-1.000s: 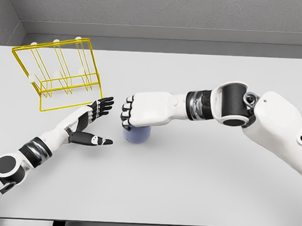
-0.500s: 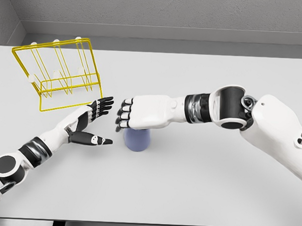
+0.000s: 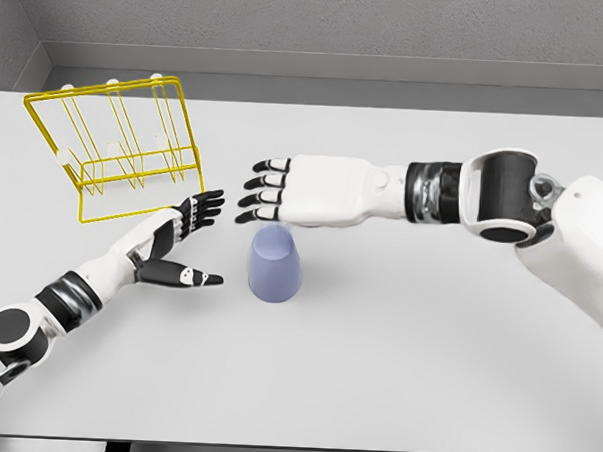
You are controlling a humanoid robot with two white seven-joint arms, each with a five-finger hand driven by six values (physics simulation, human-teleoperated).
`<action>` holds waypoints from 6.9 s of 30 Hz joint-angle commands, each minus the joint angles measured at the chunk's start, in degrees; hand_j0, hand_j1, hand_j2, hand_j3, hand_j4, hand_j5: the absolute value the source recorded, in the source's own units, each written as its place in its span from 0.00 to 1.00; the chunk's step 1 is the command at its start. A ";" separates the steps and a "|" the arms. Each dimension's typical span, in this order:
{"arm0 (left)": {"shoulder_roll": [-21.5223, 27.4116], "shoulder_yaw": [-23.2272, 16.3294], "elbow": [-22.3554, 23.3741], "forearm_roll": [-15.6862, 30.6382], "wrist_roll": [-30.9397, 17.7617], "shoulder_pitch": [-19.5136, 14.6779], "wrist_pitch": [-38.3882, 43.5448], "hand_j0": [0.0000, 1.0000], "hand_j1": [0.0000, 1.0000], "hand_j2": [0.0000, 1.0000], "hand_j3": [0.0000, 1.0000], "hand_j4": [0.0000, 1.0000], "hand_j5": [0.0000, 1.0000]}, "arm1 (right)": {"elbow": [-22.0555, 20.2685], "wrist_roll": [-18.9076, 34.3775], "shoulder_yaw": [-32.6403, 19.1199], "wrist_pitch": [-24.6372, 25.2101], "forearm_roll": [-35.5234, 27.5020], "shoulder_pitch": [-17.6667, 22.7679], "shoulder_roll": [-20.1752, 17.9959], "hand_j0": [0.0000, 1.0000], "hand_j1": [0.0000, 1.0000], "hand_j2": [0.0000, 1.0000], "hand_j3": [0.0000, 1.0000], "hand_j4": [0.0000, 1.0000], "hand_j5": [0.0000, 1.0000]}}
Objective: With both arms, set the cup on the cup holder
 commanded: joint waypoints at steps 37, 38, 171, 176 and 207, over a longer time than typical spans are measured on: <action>-10.14 -4.64 1.51 -0.21 0.05 -3.87 6.18 1.00 1.00 1.00 1.00 1.00 1.00 | 2.76 0.32 -49.99 0.15 -21.09 34.54 -8.23 1.00 1.00 1.00 1.00 1.00 1.00; -10.14 -4.64 1.51 -0.21 0.05 -3.87 6.27 1.00 1.00 1.00 1.00 1.00 1.00 | 2.76 0.32 -49.99 0.15 -21.09 34.72 -8.23 1.00 1.00 1.00 1.00 1.00 1.00; 4.98 5.02 4.93 6.47 0.66 -16.08 -3.93 0.66 0.66 0.66 0.66 0.66 0.66 | 1.80 0.24 -51.22 0.15 -21.26 36.21 -8.23 1.00 1.00 1.00 1.00 1.00 1.00; 4.63 5.02 4.93 6.29 0.57 -16.00 -3.93 0.68 0.68 0.68 0.68 0.68 0.68 | 1.80 0.24 -51.22 0.15 -21.26 36.21 -8.23 1.00 1.00 1.00 1.00 1.00 1.00; 8.76 4.85 2.30 4.71 0.57 -8.79 -25.92 1.00 1.00 1.00 1.00 1.00 1.00 | 1.89 0.24 -51.22 0.15 -21.26 36.21 -8.23 1.00 1.00 1.00 1.00 1.00 1.00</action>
